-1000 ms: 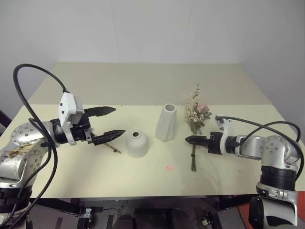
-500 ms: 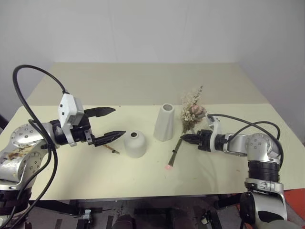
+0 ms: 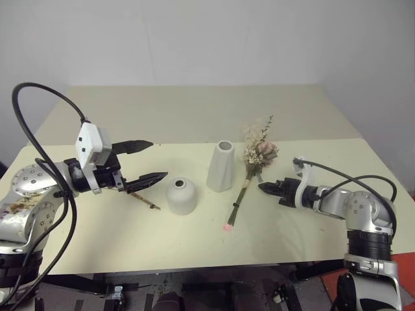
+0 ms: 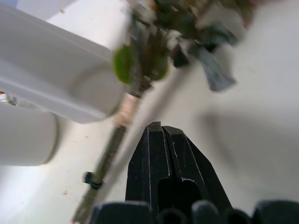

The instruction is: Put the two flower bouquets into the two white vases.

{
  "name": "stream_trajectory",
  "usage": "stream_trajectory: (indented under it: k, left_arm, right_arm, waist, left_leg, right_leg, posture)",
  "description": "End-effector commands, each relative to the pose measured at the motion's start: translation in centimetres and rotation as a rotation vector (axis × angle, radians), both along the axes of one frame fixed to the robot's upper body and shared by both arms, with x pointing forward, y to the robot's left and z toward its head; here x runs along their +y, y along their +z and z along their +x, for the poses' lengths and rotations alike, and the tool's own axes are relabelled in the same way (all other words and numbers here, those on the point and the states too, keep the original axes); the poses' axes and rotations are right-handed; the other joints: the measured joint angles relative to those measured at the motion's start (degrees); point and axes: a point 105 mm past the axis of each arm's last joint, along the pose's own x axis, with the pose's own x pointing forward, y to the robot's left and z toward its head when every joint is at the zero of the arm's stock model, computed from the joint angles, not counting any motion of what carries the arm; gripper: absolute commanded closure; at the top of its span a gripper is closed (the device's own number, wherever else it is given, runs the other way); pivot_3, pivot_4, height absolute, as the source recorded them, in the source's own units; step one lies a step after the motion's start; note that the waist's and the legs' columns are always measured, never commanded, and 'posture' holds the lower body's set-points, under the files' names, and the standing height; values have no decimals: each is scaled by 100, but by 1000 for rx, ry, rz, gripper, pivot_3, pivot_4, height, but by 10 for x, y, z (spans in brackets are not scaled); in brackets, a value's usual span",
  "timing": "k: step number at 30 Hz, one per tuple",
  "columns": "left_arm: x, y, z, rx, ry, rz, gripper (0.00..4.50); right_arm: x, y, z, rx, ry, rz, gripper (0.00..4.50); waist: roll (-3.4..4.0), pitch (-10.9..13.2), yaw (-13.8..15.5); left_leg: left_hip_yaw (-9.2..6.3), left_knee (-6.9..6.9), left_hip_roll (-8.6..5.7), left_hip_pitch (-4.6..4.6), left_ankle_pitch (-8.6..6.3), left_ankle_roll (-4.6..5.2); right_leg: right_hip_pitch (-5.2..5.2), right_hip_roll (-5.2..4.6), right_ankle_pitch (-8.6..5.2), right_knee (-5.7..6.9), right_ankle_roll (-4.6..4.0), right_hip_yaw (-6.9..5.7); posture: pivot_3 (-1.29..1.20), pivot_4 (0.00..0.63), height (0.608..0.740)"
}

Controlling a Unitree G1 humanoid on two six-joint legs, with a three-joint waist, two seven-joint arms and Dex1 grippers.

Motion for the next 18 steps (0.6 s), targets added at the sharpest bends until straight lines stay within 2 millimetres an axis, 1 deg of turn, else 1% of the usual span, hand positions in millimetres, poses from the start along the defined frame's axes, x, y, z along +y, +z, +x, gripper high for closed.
stream_trajectory:
  k: [1, 3, 5, 7, 9, 12, 18]
  left_arm:
    - [-1, 8, -2, -44, -10, 8, 0]
    - [0, 8, -3, -44, -8, 10, 0]
    - [0, 8, -3, -44, -6, 10, 0]
    - [0, 8, -4, -45, -1, 12, 0]
    - [2, 8, -5, -45, 6, 14, 0]
    - [2, 7, -6, -46, 13, 15, 0]
    - [3, 8, -5, -54, 24, 16, 0]
  right_arm:
    - [7, 14, 4, -61, 20, 32, 3830]
    - [16, 16, 6, -52, 37, 52, 3189]
    - [19, 15, 10, -37, 35, 84, 2422]
    - [20, 16, 13, -21, 29, 130, 1785]
    - [23, 16, 15, -6, 32, 164, 1785]
    - [30, 15, 18, -2, 50, 168, 1785]
    - [40, 10, 35, 24, 34, 200, 1785]
  waist:
    - [0, 0, 1]
    - [0, 0, 2]
    - [0, 0, -1]
    - [0, 0, 11]
    - [0, 0, 14]
    - [0, 0, 23]
    - [1, 0, 7]
  left_leg:
    - [0, 0, 0, 0, 0, 0]
    - [-1, 0, 0, 0, 0, 0]
    - [0, 0, 0, 0, 0, 0]
    - [-1, 0, 0, 0, 0, 0]
    - [-1, -1, 0, -1, 0, 0]
    - [-2, -2, -1, -3, 0, 0]
    - [-1, -2, 0, 1, 0, 0]
  right_leg:
    - [0, 0, 0, 0, 0, 0]
    - [0, 0, 0, 0, 0, -1]
    - [0, 0, 0, 1, 0, 0]
    - [0, 0, 0, 0, 0, -1]
    - [-1, 0, 0, -1, 0, -2]
    - [0, -3, 0, -3, 0, -3]
    - [-1, -1, 1, 0, -1, -2]
  posture:
    - [0, 150, 740]
    - [0, 150, 740]
    - [0, 150, 740]
    - [0, 150, 740]
    - [0, 150, 740]
    - [0, 150, 740]
    - [0, 150, 740]
